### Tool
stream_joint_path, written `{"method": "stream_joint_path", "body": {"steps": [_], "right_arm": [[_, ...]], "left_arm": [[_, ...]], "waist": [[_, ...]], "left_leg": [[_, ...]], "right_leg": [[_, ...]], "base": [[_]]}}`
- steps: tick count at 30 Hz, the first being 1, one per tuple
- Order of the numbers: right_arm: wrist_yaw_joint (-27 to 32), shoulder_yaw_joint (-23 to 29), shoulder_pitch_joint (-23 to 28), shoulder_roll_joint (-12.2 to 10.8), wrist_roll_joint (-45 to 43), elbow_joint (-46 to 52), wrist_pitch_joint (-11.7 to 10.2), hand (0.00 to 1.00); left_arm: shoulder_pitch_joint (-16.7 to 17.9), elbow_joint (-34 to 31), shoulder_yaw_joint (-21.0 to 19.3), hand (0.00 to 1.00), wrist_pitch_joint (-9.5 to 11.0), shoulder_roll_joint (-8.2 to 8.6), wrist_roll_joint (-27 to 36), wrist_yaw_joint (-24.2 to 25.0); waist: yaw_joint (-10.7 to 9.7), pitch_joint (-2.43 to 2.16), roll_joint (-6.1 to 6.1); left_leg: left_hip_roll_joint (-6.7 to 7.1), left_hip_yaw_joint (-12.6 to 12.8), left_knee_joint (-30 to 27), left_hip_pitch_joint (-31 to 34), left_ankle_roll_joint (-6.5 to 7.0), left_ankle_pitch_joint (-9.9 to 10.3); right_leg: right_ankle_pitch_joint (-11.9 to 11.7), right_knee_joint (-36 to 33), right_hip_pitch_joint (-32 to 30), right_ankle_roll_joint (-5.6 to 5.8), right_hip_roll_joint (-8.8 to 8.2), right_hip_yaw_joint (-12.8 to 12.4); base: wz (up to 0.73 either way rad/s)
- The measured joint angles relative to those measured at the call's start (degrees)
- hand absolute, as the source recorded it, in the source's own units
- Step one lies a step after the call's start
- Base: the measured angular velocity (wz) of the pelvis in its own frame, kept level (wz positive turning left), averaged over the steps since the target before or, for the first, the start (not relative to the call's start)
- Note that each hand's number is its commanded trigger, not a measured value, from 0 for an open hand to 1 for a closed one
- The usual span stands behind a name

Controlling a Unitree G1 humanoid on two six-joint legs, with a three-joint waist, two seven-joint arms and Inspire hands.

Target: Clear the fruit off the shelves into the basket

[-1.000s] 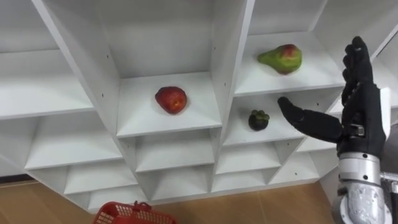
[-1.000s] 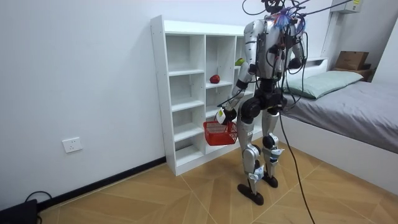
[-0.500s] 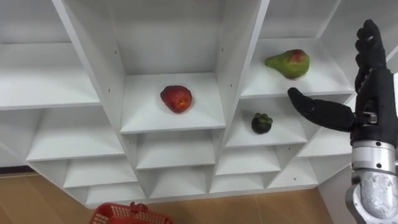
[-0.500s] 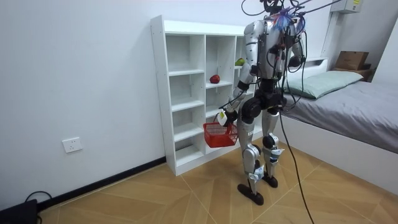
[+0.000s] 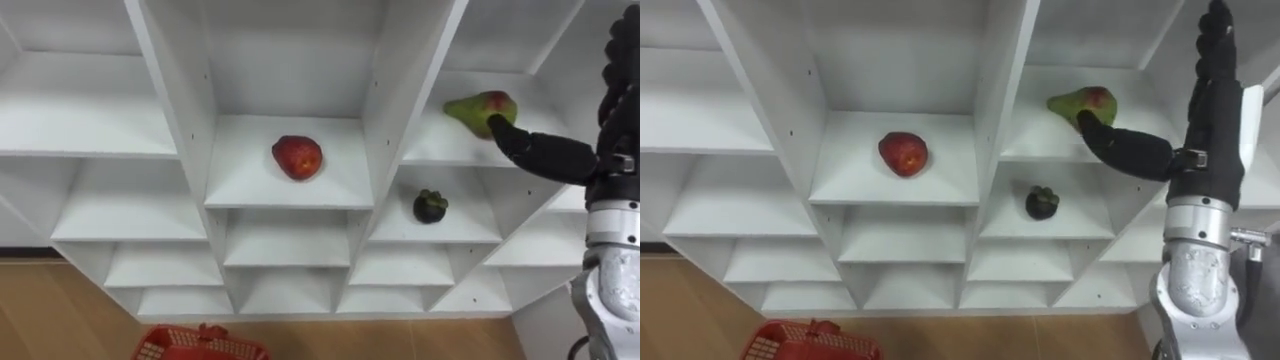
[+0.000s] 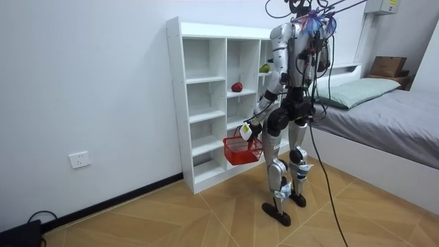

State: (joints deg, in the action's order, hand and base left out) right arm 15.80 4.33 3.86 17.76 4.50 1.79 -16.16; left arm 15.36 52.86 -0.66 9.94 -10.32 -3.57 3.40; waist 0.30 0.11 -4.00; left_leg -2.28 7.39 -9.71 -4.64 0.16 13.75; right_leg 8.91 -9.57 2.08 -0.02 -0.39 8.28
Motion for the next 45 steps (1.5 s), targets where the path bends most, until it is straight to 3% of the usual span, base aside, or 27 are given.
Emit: {"method": "stream_joint_path", "body": {"steps": [6,16,19,27,45], "right_arm": [[-2.1,1.0,-0.6,0.0,0.3,-1.9,0.7,0.0],[-5.6,1.5,-4.6,0.2,9.0,-8.8,1.5,0.0],[-6.8,1.5,-6.5,0.2,9.2,-10.5,2.9,0.0],[-8.3,1.4,-8.4,0.2,9.4,-15.0,3.1,0.0],[-7.5,1.3,-12.0,3.3,10.7,-19.6,3.3,0.0]], "left_arm": [[0.1,0.0,-1.1,1.0,-0.1,0.09,-0.6,0.0],[-0.4,0.0,-1.4,1.0,-1.2,0.11,-1.1,-0.4],[-0.4,0.0,-1.5,1.0,-1.3,0.13,-1.2,-0.3],[-0.3,0.0,-1.4,1.0,-2.0,0.13,-1.1,-0.4],[-0.5,-1.6,-1.4,1.0,-2.4,-0.06,-1.1,-0.4]], "waist": [[0.0,0.02,0.03],[0.1,0.07,0.02],[0.2,0.29,0.2],[0.4,0.43,0.53],[1.7,0.43,0.06]], "left_leg": [[0.02,-0.3,0.0,0.1,0.01,0.0],[0.06,-1.3,-0.2,-0.3,-0.04,-0.3],[0.14,-1.4,-0.6,0.0,-0.04,-0.3],[0.19,-2.0,-0.9,0.3,-0.04,-0.3],[0.34,-2.9,-0.8,0.4,-0.01,-0.5]], "right_leg": [[0.0,0.0,0.1,0.0,-0.11,0.5],[0.0,0.0,0.9,0.0,-0.24,1.4],[0.0,-0.1,0.9,-0.01,-0.32,1.5],[0.0,-0.1,1.0,-0.02,-0.43,2.1],[0.0,0.0,1.2,-0.01,-0.59,3.0]], "base": [[0.02],[0.04],[0.0],[0.04],[0.01]]}}
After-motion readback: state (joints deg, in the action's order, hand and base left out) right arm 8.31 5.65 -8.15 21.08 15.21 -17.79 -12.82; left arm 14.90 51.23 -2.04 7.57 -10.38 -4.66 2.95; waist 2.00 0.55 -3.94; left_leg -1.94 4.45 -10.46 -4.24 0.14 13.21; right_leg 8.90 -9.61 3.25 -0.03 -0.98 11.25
